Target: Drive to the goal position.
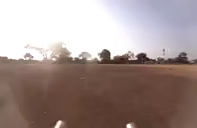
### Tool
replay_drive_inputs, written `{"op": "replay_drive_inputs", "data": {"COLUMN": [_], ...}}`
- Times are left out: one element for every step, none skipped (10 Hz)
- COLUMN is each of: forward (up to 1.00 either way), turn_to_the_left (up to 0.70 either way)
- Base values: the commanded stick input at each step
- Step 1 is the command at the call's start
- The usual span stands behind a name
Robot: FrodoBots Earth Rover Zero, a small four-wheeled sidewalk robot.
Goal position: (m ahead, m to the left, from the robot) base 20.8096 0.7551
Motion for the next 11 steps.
{"op": "replay_drive_inputs", "data": {"forward": [1.0, 1.0, 1.0, 1.0, 1.0, 1.0, 1.0, 1.0, 1.0, 1.0, 1.0], "turn_to_the_left": [-0.4, -0.39, -0.37, -0.36, -0.16, 0.0, 0.0, 0.0, 0.0, 0.0, 0.0]}}
